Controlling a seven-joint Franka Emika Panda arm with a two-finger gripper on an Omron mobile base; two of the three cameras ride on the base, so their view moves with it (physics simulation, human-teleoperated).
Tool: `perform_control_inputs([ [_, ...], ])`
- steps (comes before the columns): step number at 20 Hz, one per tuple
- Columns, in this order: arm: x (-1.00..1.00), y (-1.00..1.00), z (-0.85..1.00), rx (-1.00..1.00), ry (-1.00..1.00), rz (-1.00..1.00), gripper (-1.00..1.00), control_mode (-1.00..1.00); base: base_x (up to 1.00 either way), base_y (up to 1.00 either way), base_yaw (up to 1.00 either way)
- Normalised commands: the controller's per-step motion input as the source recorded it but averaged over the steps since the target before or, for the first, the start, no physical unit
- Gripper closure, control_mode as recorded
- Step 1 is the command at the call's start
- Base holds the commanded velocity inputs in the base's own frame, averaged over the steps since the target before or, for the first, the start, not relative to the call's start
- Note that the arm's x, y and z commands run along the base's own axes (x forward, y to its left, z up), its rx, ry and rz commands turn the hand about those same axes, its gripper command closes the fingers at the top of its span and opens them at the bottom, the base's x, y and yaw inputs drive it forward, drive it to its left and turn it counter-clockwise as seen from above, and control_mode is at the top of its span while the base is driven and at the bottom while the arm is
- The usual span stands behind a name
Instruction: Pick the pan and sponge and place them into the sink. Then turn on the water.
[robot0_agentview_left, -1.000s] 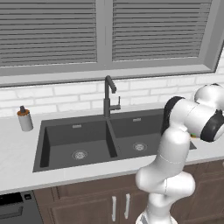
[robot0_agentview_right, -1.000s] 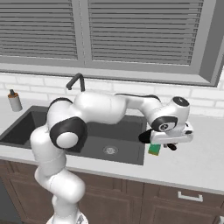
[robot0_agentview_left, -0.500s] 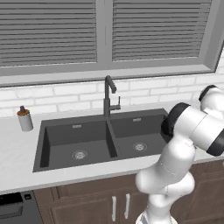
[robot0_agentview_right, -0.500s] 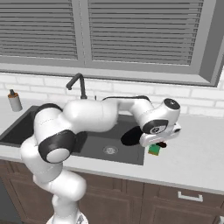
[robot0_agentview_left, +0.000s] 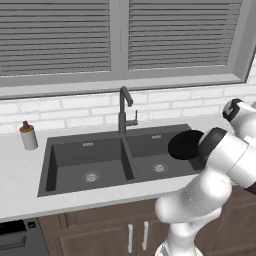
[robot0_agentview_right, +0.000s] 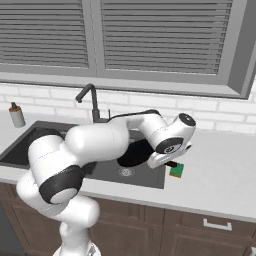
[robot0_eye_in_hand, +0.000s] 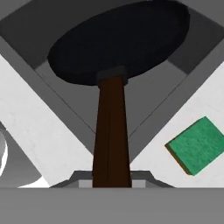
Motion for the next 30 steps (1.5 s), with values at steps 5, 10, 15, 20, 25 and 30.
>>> perform_control_inputs([
  [5,0.1,0.31,-0.05,0.0,0.01,0.1,1.0,-1.0,0.0,0.0,0.0],
  [10,0.25,0.24,-0.09,0.0,0.03,0.05,1.0,-1.0,0.0,0.0,0.0],
  [15,0.22,0.28,-0.14,0.0,0.01,0.05,1.0,-1.0,0.0,0.0,0.0],
  [20,0.15,0.24,-0.21,0.0,0.01,0.04,1.0,-1.0,0.0,0.0,0.0],
  [25,0.12,0.24,-0.27,0.0,0.01,0.03,1.0,-1.0,0.0,0.0,0.0],
  [30,0.12,0.24,-0.25,0.0,0.0,0.03,1.0,-1.0,0.0,0.0,0.0],
])
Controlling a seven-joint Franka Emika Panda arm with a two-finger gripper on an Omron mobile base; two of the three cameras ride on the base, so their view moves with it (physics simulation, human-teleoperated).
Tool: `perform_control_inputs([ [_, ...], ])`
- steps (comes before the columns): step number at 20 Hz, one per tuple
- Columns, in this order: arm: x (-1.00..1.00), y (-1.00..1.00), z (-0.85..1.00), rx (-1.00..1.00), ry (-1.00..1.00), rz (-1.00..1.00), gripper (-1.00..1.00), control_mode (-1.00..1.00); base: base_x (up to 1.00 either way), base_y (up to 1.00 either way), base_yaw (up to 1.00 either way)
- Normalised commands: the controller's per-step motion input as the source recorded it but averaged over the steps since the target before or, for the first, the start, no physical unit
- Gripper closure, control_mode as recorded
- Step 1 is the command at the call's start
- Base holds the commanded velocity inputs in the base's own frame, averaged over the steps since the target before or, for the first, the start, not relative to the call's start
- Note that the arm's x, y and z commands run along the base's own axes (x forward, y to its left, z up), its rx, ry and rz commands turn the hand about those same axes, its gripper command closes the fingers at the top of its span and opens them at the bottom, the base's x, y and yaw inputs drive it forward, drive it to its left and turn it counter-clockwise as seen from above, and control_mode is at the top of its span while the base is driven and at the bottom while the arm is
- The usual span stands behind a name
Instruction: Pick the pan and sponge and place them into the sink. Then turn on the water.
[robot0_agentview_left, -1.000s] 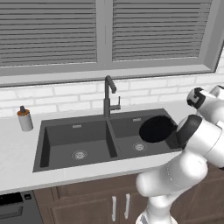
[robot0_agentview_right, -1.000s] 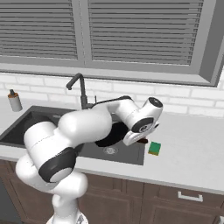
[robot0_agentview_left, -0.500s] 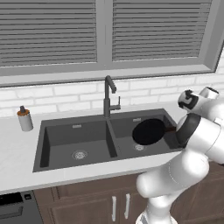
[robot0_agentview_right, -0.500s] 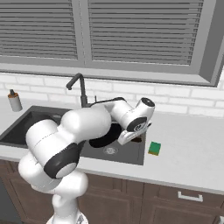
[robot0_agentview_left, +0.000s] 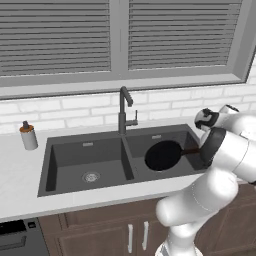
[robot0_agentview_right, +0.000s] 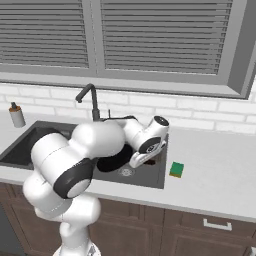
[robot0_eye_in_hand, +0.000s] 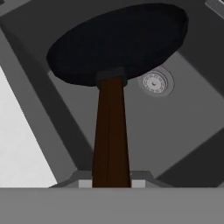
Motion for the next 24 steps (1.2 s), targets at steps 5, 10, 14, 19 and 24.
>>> perform_control_inputs([
  [5,0.2,0.32,-0.29,0.0,0.03,0.04,1.0,-1.0,0.0,0.0,0.0],
  [10,0.23,0.32,-0.31,0.0,0.06,0.05,1.0,-1.0,0.0,0.0,0.0],
  [14,0.16,0.24,-0.27,0.0,0.04,0.03,1.0,-1.0,0.0,0.0,0.0],
  [19,0.06,0.13,-0.29,0.0,0.0,0.02,1.0,-1.0,0.0,0.0,0.0],
  [24,0.11,0.11,-0.43,-0.08,0.0,0.0,1.0,-1.0,0.0,0.0,0.0],
])
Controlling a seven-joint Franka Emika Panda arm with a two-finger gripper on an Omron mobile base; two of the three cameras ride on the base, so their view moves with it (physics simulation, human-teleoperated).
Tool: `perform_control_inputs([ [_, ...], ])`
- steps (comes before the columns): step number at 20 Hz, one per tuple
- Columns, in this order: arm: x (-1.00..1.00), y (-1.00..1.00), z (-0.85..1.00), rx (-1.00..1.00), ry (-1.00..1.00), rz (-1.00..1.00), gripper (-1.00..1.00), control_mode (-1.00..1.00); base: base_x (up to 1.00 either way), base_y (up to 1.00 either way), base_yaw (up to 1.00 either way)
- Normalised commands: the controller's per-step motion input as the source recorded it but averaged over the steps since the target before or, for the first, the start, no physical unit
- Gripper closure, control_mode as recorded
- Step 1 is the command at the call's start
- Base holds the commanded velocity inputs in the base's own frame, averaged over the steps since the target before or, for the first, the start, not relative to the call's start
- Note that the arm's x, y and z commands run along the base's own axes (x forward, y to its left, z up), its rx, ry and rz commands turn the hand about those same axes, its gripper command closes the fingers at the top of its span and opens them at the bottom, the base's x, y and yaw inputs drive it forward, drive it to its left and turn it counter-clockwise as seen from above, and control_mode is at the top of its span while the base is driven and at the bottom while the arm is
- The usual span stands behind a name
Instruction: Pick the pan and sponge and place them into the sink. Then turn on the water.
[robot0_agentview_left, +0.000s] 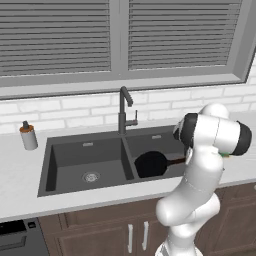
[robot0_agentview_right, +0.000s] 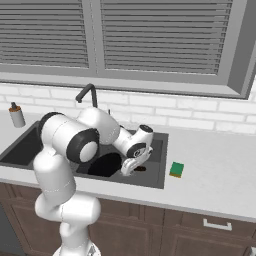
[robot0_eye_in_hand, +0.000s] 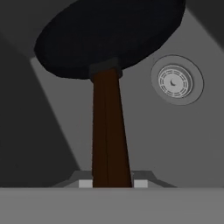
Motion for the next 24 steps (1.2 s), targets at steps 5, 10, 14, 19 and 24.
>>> perform_control_inputs([
  [5,0.18,0.02,-0.39,-0.1,0.0,0.0,1.0,-1.0,0.0,0.0,0.0],
  [10,0.21,0.01,-0.26,-0.12,0.0,0.0,1.0,-1.0,0.0,0.0,0.0],
  [14,0.15,0.0,-0.21,-0.07,0.0,0.0,1.0,-1.0,0.0,0.0,0.0],
  [19,0.13,0.0,-0.19,-0.05,0.0,0.0,1.0,-1.0,0.0,0.0,0.0],
  [24,0.11,0.0,-0.22,-0.04,0.0,0.0,1.0,-1.0,0.0,0.0,0.0],
])
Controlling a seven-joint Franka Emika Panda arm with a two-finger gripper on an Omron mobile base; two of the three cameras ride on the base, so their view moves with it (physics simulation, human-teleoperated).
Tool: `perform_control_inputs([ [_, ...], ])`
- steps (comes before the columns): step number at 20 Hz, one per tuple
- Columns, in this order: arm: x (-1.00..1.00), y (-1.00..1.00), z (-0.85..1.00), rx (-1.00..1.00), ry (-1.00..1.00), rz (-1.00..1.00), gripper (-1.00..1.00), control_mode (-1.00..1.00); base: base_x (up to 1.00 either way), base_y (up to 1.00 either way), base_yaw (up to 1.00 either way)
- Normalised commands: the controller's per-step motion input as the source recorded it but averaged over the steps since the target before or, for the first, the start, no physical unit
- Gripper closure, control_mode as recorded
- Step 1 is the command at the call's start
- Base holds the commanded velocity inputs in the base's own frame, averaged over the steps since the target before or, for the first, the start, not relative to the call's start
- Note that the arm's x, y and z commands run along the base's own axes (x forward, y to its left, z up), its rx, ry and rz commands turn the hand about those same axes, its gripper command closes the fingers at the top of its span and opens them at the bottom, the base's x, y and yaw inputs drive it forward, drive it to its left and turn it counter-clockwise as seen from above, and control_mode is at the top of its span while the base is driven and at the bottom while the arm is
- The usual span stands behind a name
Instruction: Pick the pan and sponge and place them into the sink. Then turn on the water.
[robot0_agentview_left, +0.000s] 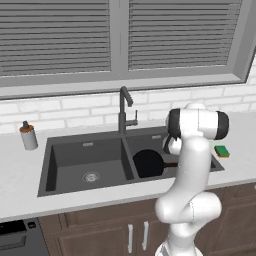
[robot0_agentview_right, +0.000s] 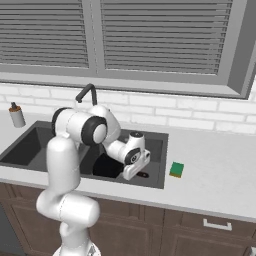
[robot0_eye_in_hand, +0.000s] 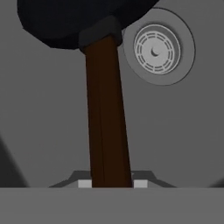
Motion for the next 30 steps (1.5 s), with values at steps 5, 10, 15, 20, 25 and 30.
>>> perform_control_inputs([
  [5,0.12,0.0,-0.32,-0.01,0.0,0.0,1.0,-1.0,0.0,0.0,0.0],
  [10,0.22,0.0,-0.37,-0.01,0.0,0.0,1.0,-1.0,0.0,0.0,0.0],
  [15,0.4,0.0,-0.3,-0.03,0.0,0.0,1.0,-1.0,0.0,0.0,0.0],
  [20,0.32,0.01,-0.22,0.0,0.0,0.0,1.0,-1.0,0.0,0.0,0.0],
  [25,0.29,0.0,-0.25,0.0,0.0,0.0,1.0,-1.0,0.0,0.0,0.0],
  [30,0.24,0.0,-0.25,0.0,0.0,0.0,1.0,-1.0,0.0,0.0,0.0],
])
